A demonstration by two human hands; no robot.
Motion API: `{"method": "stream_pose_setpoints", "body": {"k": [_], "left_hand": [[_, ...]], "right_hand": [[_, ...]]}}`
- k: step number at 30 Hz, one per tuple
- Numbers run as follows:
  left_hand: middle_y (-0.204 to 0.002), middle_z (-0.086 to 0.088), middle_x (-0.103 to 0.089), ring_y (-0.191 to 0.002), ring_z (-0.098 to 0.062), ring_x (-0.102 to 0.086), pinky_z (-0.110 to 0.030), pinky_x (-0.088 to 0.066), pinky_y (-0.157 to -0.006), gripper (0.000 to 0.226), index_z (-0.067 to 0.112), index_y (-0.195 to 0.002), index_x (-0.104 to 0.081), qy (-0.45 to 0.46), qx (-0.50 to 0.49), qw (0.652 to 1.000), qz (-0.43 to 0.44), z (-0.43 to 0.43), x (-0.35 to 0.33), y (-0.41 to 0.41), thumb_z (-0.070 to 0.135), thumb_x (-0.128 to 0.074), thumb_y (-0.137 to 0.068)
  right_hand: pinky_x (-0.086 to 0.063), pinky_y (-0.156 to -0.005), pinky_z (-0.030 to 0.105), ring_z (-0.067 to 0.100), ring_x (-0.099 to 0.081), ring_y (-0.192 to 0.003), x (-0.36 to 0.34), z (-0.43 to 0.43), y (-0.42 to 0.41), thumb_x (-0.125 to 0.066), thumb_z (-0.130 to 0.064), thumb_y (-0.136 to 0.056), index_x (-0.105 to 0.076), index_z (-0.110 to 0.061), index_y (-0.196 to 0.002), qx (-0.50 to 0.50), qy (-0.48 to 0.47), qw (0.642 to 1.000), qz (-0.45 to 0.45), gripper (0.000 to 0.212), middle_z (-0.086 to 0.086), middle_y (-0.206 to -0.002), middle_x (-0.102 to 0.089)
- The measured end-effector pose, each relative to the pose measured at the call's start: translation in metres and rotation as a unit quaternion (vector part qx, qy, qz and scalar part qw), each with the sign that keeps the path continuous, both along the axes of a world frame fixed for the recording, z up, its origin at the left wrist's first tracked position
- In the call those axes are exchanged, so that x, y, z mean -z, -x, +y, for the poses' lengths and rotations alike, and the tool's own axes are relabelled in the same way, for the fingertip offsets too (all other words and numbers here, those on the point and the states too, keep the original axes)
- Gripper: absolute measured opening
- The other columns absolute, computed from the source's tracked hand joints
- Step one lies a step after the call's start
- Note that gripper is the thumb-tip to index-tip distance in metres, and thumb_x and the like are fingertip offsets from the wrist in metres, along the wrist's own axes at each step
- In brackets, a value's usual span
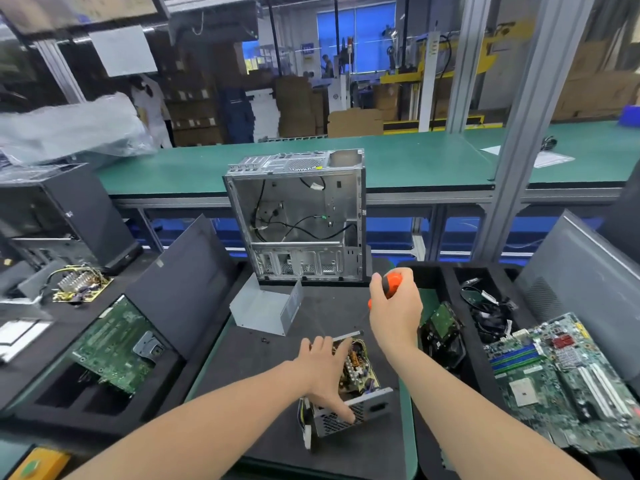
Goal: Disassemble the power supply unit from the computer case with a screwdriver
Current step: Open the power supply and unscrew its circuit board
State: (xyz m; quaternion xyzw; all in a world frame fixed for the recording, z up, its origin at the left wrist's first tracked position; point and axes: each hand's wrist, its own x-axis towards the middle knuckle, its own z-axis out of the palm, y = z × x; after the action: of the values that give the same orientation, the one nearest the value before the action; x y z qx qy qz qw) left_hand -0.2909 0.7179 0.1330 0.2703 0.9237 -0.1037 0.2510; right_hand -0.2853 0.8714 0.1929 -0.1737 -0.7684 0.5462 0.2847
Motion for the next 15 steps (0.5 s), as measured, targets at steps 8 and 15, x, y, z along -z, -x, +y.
{"method": "stream_pose_setpoints", "body": {"k": [8, 15], "left_hand": [[-0.138, -0.009, -0.043, -0.125, -0.032, -0.041, -0.058, -0.028, -0.109, 0.124, 0.009, -0.152, -0.028, 0.002, 0.109, 0.992, 0.060, -0.019, -0.011, 0.010, 0.084, -0.072, -0.064], [-0.120, -0.007, -0.054, -0.109, -0.027, -0.049, -0.046, -0.035, -0.102, 0.090, 0.010, -0.126, -0.057, -0.034, 0.110, 0.992, 0.049, -0.019, -0.031, 0.036, 0.088, -0.052, -0.082]], "right_hand": [[-0.055, -0.075, 0.046, 0.026, -0.059, -0.083, 0.005, -0.005, 0.015, -0.059, -0.036, -0.100, -0.050, -0.021, -0.092, -0.003, -0.007, 1.000, -0.018, 0.019, 0.004, -0.086, -0.058], [-0.055, -0.071, 0.048, 0.026, -0.059, -0.077, 0.011, -0.003, 0.022, -0.059, -0.038, -0.100, -0.048, -0.022, -0.089, 0.011, -0.041, 0.998, -0.039, 0.022, 0.004, -0.083, -0.056]]}}
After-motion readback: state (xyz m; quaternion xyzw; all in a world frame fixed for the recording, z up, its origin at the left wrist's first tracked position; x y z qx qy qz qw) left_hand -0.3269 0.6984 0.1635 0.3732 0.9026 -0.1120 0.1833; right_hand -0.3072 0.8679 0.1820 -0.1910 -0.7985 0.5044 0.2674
